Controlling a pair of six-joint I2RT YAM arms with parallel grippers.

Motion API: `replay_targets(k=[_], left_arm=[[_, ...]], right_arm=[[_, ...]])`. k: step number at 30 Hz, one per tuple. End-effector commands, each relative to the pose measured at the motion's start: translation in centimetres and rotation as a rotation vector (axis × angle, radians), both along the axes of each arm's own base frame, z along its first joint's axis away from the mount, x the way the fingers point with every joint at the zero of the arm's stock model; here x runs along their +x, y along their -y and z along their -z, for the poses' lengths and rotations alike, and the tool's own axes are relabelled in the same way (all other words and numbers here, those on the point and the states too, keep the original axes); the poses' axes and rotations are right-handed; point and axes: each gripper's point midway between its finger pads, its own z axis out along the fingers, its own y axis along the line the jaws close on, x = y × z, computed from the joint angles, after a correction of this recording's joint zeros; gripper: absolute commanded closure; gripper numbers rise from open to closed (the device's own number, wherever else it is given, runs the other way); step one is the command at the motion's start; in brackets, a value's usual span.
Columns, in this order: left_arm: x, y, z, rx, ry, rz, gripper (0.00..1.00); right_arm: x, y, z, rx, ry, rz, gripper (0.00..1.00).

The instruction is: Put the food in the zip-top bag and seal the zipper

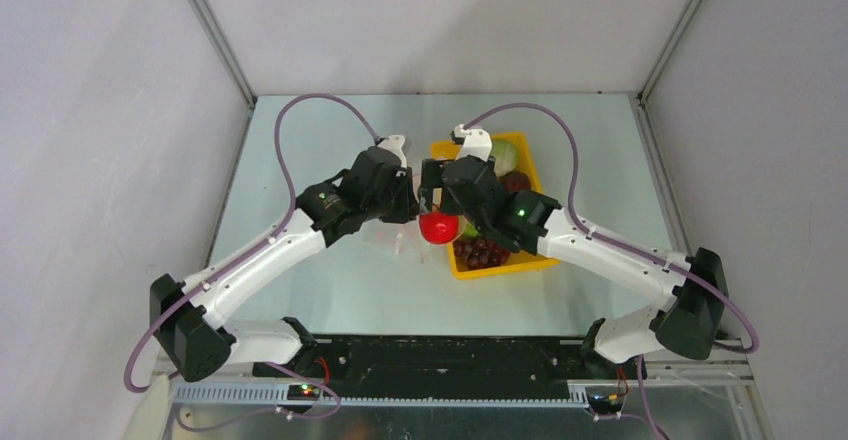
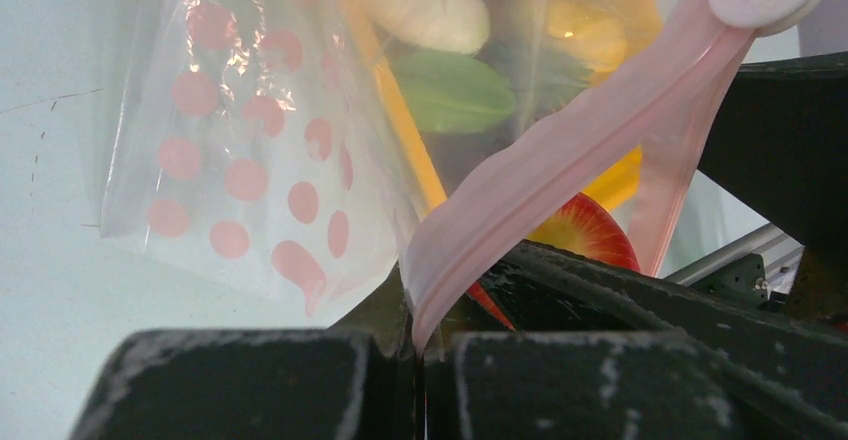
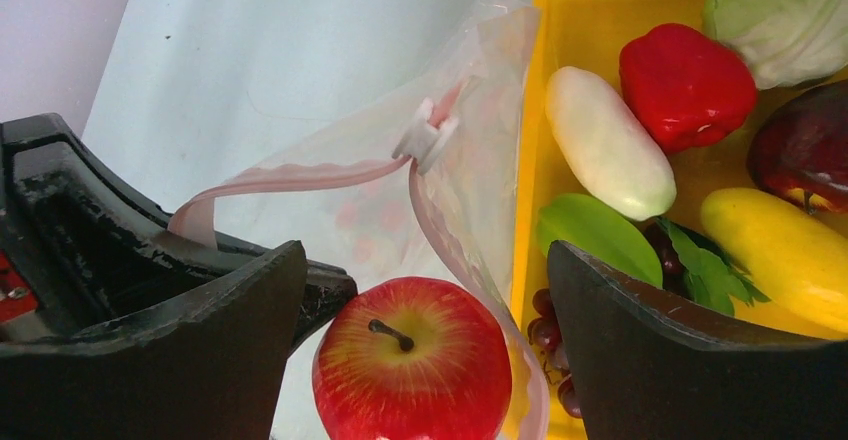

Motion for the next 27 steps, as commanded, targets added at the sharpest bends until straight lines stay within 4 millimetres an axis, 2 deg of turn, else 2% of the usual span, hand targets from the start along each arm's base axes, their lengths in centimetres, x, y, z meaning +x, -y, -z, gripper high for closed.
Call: replay_targets(k=[1,8,11,15,18,23,27], left_arm=[[0.9,0.3,-2.5,-0.044,0.055,-0.030,1.00],[1.2,0.1,-2.5,-0.031,0.053,-0.040,1.00],[1.3,0.0,-2.5,-0.025,0.053,-0.040,1.00],[1.3,-0.2,-2.6,-0.023,0.056,-0.044,1.00],[1.2,-0.1,-2.6,-0.027,0.054,-0.040,1.00],[1.2,0.0,-2.4,-0.028,0.048,-0.037,1.00],[1.1,-0.1,-2.7,-0.034,0.053,-0.039,1.00]], right_arm=[[-0.3,0.2,-4.6,0.081,0.076,-0.010,0.06],[-1.3,2.2,-5.8,0.073,0.100,0.001,0.07],[-1.4,3.5,-5.3,0.055,0.104,0.033,0.07],[-1.8,5.3,-3.4,0.024,0.070,0.073,0.10],[-2.0,6.3,-1.4,0.017,0.020,0.099,0.17],[-2.3,5.7,0.6,0.025,-0.027,0.056,0.26],[-2.1,5.7,2.3,0.013,-0.064,0.076,0.37]])
